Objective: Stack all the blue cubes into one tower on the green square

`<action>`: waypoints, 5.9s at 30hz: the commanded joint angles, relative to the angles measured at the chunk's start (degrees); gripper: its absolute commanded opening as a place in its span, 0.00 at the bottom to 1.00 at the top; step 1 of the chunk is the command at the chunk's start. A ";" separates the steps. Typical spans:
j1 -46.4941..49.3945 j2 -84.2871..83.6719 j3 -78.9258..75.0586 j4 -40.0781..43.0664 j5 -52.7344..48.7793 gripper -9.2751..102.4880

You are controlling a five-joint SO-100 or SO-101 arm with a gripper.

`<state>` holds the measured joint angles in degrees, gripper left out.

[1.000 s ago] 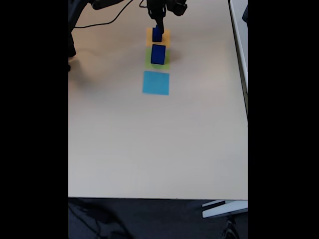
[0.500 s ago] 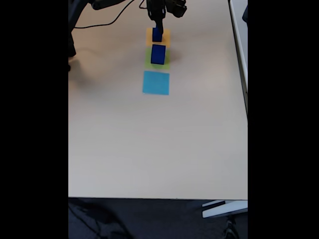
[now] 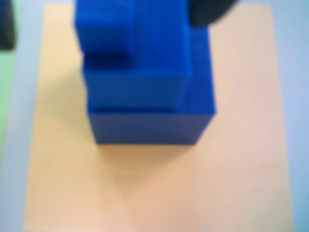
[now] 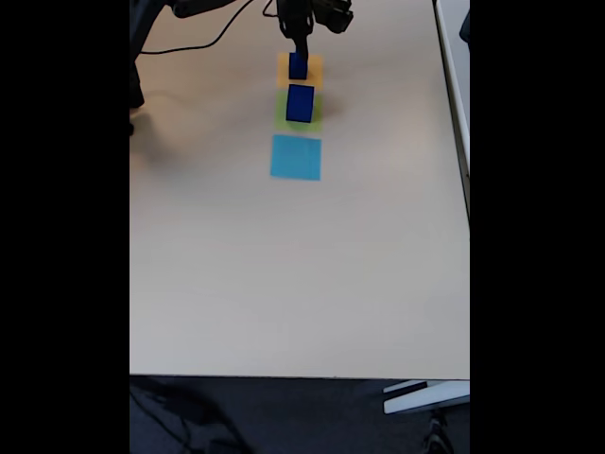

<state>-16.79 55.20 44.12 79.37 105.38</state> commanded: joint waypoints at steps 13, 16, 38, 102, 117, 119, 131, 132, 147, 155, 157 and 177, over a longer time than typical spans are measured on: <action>0.79 5.62 -0.35 0.09 -0.79 0.24; 0.79 5.45 -0.18 0.09 -0.70 0.24; 0.88 5.10 0.79 0.18 -0.44 0.24; 2.29 7.82 2.81 -0.26 -1.85 0.08; 4.31 9.40 -7.65 -2.37 -8.53 0.08; 5.27 10.11 -7.65 -3.60 -9.93 0.08; 15.73 15.56 1.76 -5.10 -20.92 0.08; 16.52 16.00 2.81 -5.10 -21.62 0.08; 15.38 16.00 7.65 -3.34 -13.27 0.08; 14.33 15.56 11.51 -3.08 -9.93 0.08; 14.24 15.29 12.83 -3.34 -9.49 0.08; 15.64 12.30 16.88 -6.77 -11.07 0.08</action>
<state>-1.05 66.01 61.26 74.00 94.75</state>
